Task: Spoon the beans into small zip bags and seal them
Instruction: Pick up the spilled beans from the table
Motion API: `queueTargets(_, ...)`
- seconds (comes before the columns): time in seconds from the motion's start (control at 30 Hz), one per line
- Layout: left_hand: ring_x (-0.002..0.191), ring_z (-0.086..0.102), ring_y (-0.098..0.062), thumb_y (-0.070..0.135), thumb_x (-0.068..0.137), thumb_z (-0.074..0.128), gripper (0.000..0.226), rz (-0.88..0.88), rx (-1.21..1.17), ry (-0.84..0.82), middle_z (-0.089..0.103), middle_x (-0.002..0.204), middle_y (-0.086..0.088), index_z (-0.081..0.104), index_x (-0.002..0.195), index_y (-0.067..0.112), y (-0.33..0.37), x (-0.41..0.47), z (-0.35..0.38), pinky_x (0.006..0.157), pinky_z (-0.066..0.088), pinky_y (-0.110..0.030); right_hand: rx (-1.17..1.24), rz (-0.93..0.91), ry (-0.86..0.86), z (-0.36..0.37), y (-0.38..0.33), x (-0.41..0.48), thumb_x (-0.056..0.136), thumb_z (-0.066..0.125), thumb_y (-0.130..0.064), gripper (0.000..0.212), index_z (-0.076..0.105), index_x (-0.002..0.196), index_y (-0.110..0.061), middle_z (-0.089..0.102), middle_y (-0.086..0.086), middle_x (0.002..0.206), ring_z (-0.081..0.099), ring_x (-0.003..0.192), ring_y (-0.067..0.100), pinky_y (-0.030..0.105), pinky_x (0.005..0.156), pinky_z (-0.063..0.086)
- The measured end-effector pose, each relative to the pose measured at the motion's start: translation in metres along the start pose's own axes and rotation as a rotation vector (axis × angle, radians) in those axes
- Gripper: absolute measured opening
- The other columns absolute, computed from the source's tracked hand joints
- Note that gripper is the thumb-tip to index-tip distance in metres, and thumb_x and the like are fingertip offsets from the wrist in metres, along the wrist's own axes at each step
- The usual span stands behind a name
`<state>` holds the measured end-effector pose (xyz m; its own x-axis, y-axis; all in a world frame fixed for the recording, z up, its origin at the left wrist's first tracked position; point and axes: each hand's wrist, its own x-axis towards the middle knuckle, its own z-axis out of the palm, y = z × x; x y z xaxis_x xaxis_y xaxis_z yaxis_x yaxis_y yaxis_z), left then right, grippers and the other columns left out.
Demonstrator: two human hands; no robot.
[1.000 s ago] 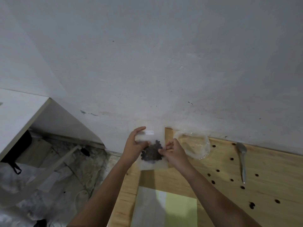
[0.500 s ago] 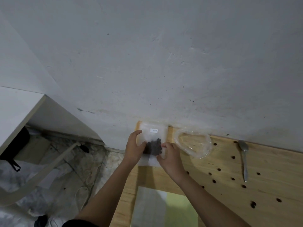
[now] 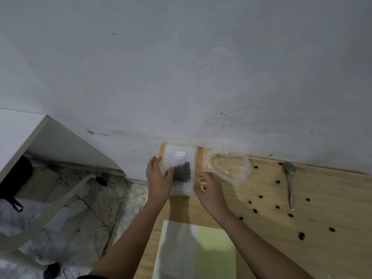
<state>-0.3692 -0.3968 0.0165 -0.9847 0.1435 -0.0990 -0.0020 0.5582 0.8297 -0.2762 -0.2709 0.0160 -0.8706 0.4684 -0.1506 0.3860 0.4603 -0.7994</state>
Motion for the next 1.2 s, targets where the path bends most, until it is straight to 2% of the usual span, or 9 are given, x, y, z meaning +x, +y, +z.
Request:
queueTargets(0.13,0.124,0.037,-0.014,0.017,0.092,0.055,0.028,0.241,-0.059,0.11,0.043,0.132,-0.006,0.055,0.119,0.01,0.015,-0.036,0.006,0.099,0.032,-0.017,0.071,0.002,0.227,-0.03,0.032,-0.024,0.081,0.063,0.002,0.019,0.061,0.091,-0.014,0.062,0.002,0.092,0.059,0.083,0.009,0.022,0.069,0.049)
queueTargets(0.3,0.113,0.041,-0.003,0.026,0.089,0.049,0.028,0.463,-0.017,-0.207,0.053,0.117,-0.001,0.059,0.111,0.013,0.001,-0.091,0.044,0.1,0.031,-0.011,0.002,0.141,0.304,-0.068,0.092,-0.062,0.077,0.067,0.005,0.023,0.064,0.091,-0.013,0.059,0.003,0.089,0.057,0.076,0.003,0.011,0.069,0.047)
queueTargets(0.37,0.117,0.04,-0.003,0.021,0.089,0.053,0.03,0.467,0.054,-0.335,0.048,0.123,0.005,0.057,0.118,0.013,-0.016,-0.106,0.06,0.101,0.033,-0.017,-0.031,0.197,0.228,-0.075,0.109,-0.074,0.079,0.069,-0.001,0.022,0.066,0.099,-0.009,0.056,0.0,0.097,0.055,0.081,0.002,0.018,0.078,0.05)
queueTargets(0.5,0.128,0.042,-0.015,0.033,0.091,0.049,0.043,0.479,0.253,-0.404,0.046,0.138,-0.002,0.055,0.126,0.01,-0.038,-0.115,0.079,0.106,0.032,-0.021,-0.043,0.13,0.128,-0.076,0.121,-0.082,0.079,0.072,-0.008,0.024,0.067,0.102,-0.007,0.051,-0.001,0.103,0.052,0.087,-0.007,0.001,0.079,0.043)
queueTargets(0.67,0.141,0.02,-0.017,0.043,0.094,0.035,0.055,0.578,0.487,-0.38,0.033,0.151,-0.006,0.043,0.139,0.012,-0.046,-0.113,0.089,0.115,0.019,-0.031,-0.08,0.084,0.138,-0.07,0.127,-0.079,0.075,0.074,-0.008,0.011,0.069,0.085,-0.011,0.052,-0.005,0.09,0.056,0.089,0.015,0.025,0.084,0.048)
queueTargets(0.8,0.144,0.007,-0.011,0.043,0.095,0.031,0.058,0.565,0.563,-0.392,0.021,0.155,-0.003,0.03,0.146,0.017,-0.047,-0.116,0.09,0.116,0.005,-0.028,-0.084,0.102,0.103,-0.07,0.13,-0.077,0.08,0.069,-0.008,0.006,0.064,0.083,-0.01,0.052,-0.003,0.087,0.053,0.086,0.013,0.012,0.077,0.04)
queueTargets(0.9,0.145,0.004,-0.011,0.044,0.094,0.03,0.062,0.551,0.569,-0.403,0.015,0.156,-0.004,0.023,0.148,0.014,-0.046,-0.117,0.091,0.117,0.002,-0.026,0.128,0.209,0.187,-0.072,0.123,-0.075,0.086,0.063,-0.007,0.01,0.057,0.082,-0.014,0.059,-0.002,0.082,0.056,0.08,0.011,0.007,0.071,0.041)
queueTargets(1.0,0.145,0.002,-0.012,0.045,0.094,0.029,0.065,0.535,0.567,-0.39,0.012,0.157,-0.005,0.021,0.149,0.012,-0.047,-0.118,0.092,0.118,-0.002,-0.025,0.388,0.274,0.212,-0.066,0.107,-0.066,0.089,0.058,-0.007,0.013,0.053,0.083,-0.017,0.061,0.0,0.082,0.057,0.078,0.011,0.017,0.072,0.045)
queueTargets(1.2,0.145,0.0,-0.011,0.047,0.094,0.027,0.066,0.538,0.593,-0.393,0.008,0.158,-0.004,0.016,0.15,0.012,-0.047,-0.117,0.092,0.116,-0.006,-0.024,0.094,0.177,0.059,-0.041,0.092,-0.038,0.079,0.071,-0.008,0.015,0.062,0.091,-0.005,0.055,0.001,0.079,0.046,0.064,0.001,0.005,0.061,0.04)
